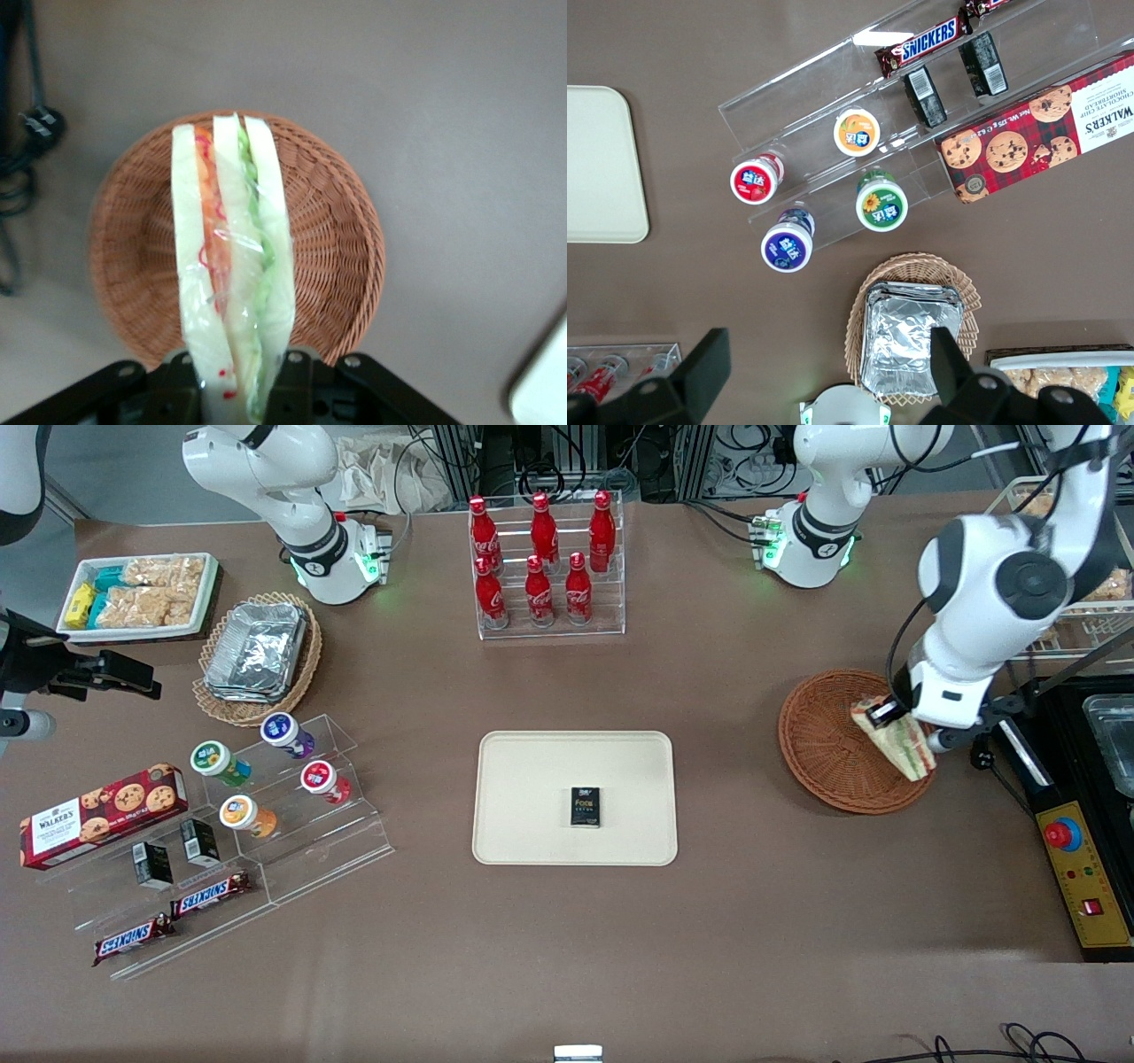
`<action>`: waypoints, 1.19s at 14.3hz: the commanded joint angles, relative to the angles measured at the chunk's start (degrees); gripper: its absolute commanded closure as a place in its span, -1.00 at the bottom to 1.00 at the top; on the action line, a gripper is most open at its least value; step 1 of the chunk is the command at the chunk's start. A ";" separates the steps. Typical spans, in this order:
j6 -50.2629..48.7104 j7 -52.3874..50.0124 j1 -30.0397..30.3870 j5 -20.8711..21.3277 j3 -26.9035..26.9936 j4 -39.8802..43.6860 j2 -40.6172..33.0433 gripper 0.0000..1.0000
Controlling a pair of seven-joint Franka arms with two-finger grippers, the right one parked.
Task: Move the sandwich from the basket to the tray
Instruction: 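Close the left gripper on the wrapped sandwich and lift it, then carry the sandwich with the left gripper over to the white tray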
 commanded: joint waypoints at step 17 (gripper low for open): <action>-6.78 -9.32 -12.42 -4.92 -17.26 36.75 24.42 1.00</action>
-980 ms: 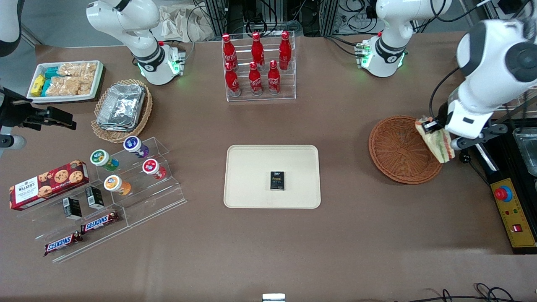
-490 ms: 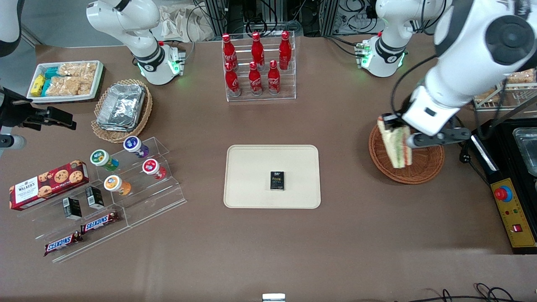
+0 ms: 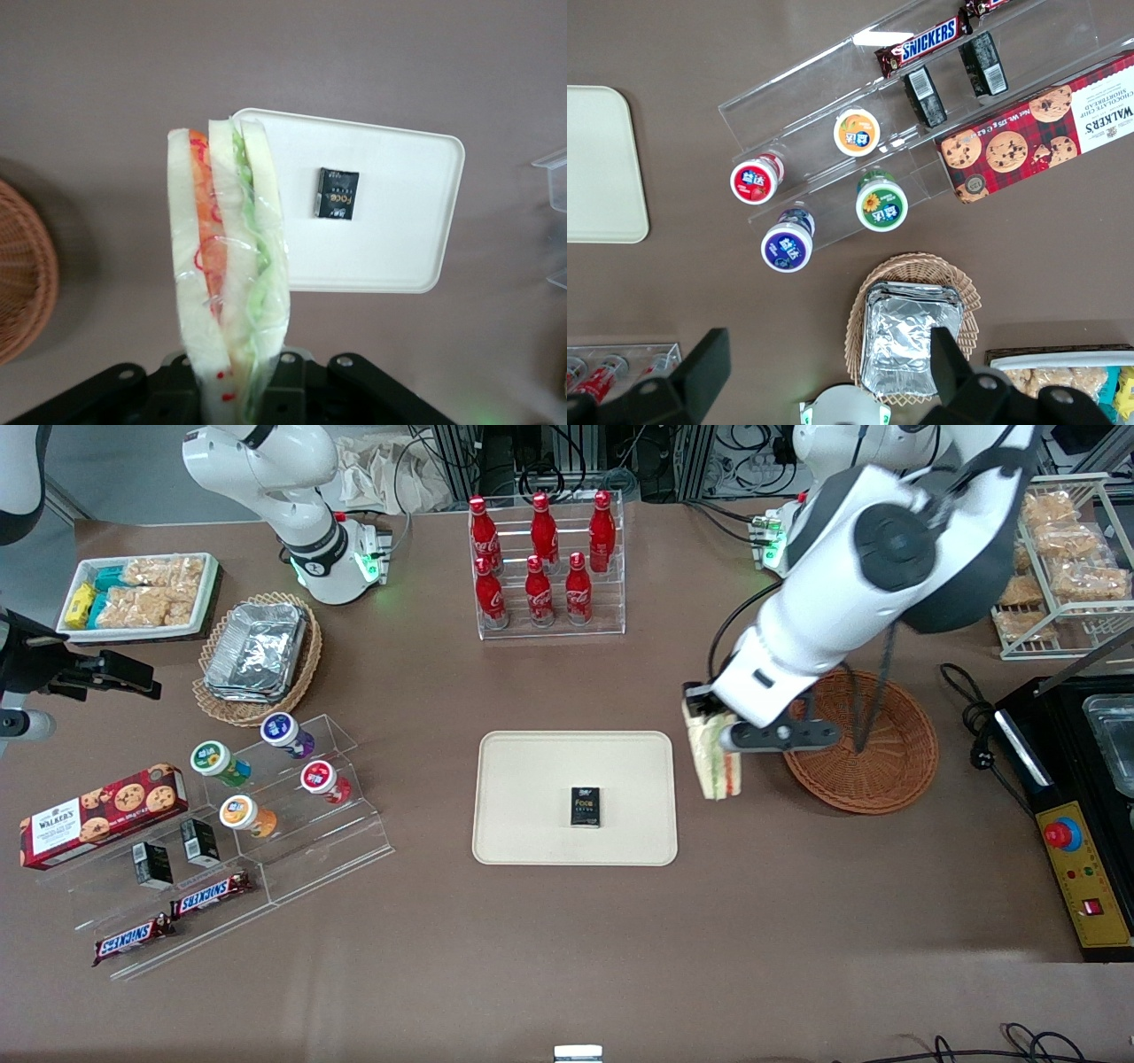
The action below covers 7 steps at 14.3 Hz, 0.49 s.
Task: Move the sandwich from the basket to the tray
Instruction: 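Carry the sandwich with the left gripper over to the white tray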
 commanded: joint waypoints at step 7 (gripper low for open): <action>29.67 -1.26 -5.10 6.79 0.04 -18.05 6.23 1.00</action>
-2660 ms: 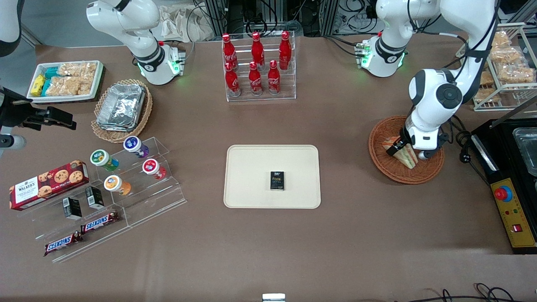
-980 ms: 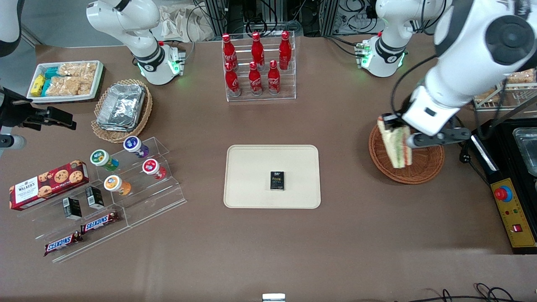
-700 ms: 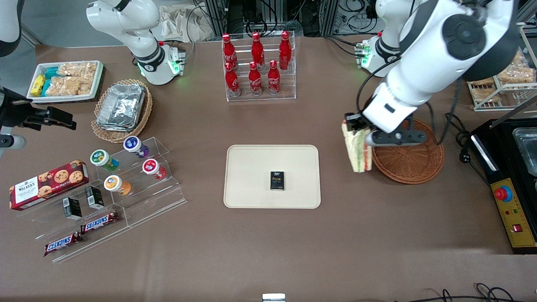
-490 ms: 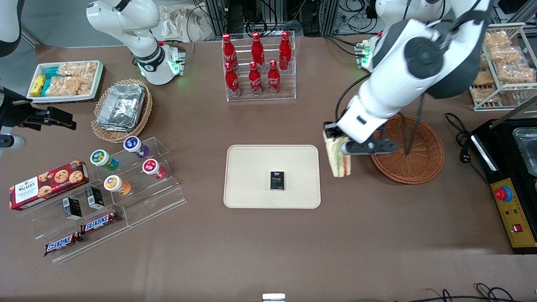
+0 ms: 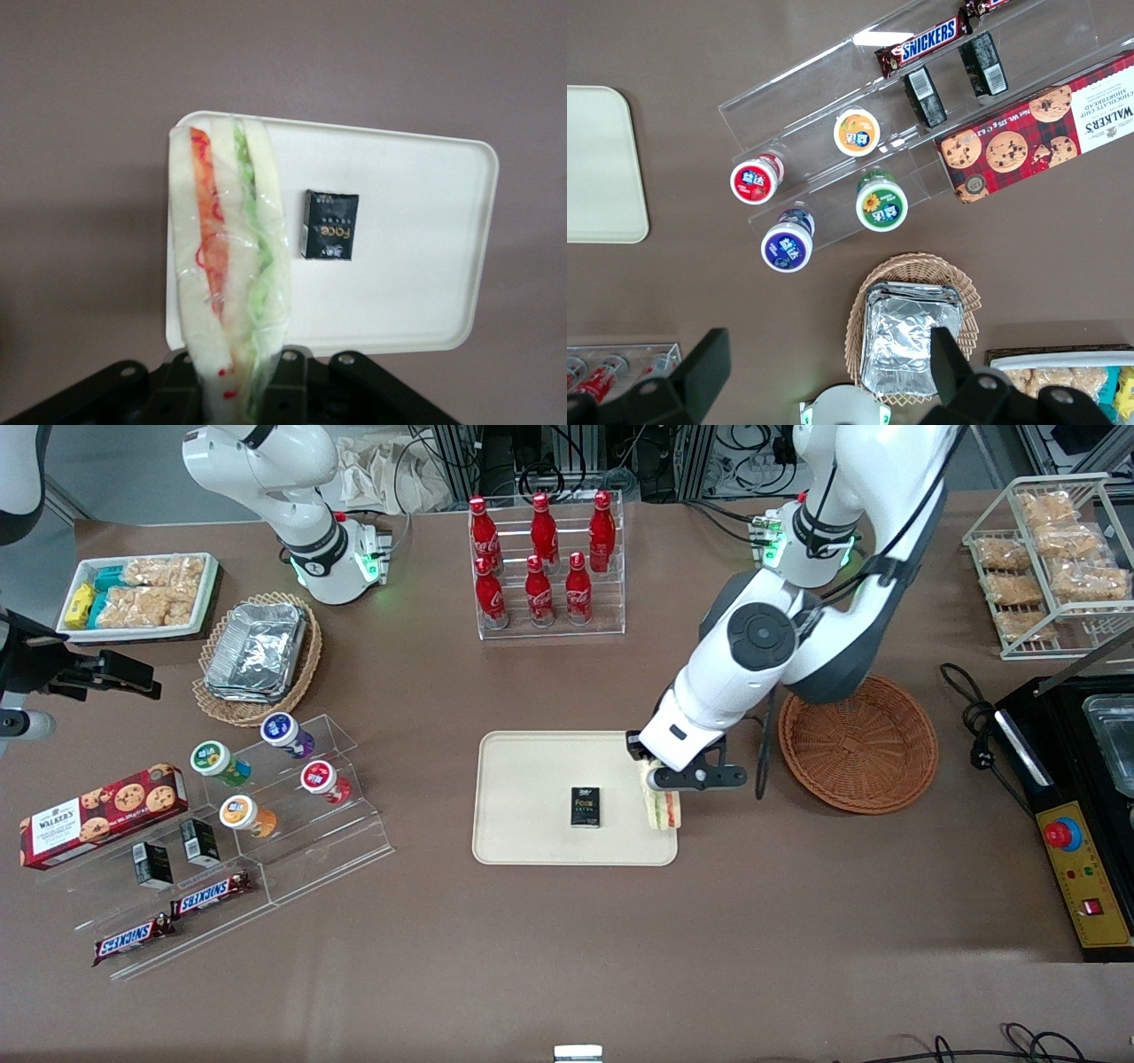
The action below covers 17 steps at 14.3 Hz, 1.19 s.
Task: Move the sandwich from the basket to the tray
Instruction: 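Carry the sandwich with the left gripper over to the white tray, then lower the sandwich onto the tray beside the black packet, open gripper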
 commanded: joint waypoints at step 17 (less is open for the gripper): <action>12.41 -2.14 -1.03 13.40 0.58 -4.04 11.52 -1.00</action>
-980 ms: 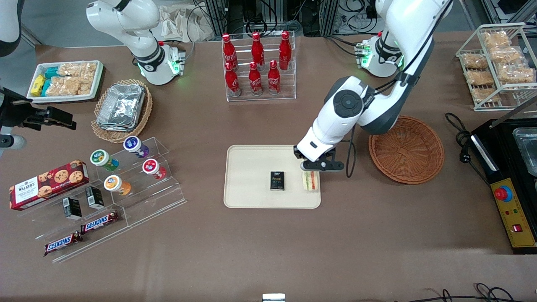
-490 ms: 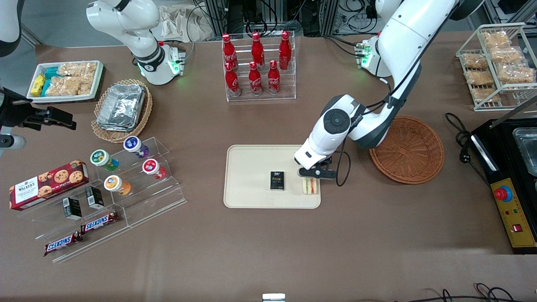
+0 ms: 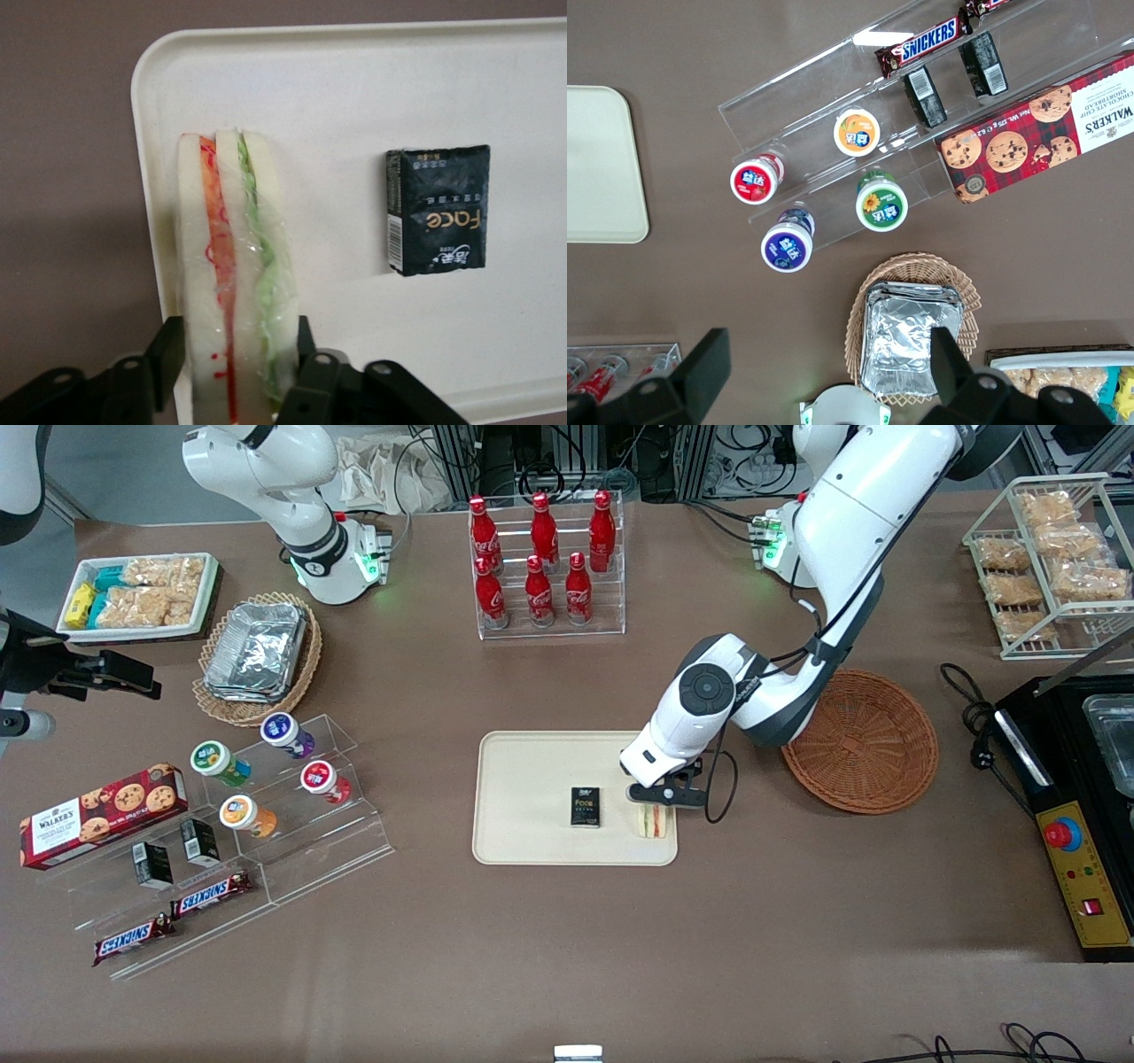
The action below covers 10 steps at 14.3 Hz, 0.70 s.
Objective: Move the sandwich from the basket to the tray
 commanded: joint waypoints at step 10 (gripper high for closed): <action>-32.90 -3.18 6.22 -1.71 0.00 15.41 -16.17 -1.00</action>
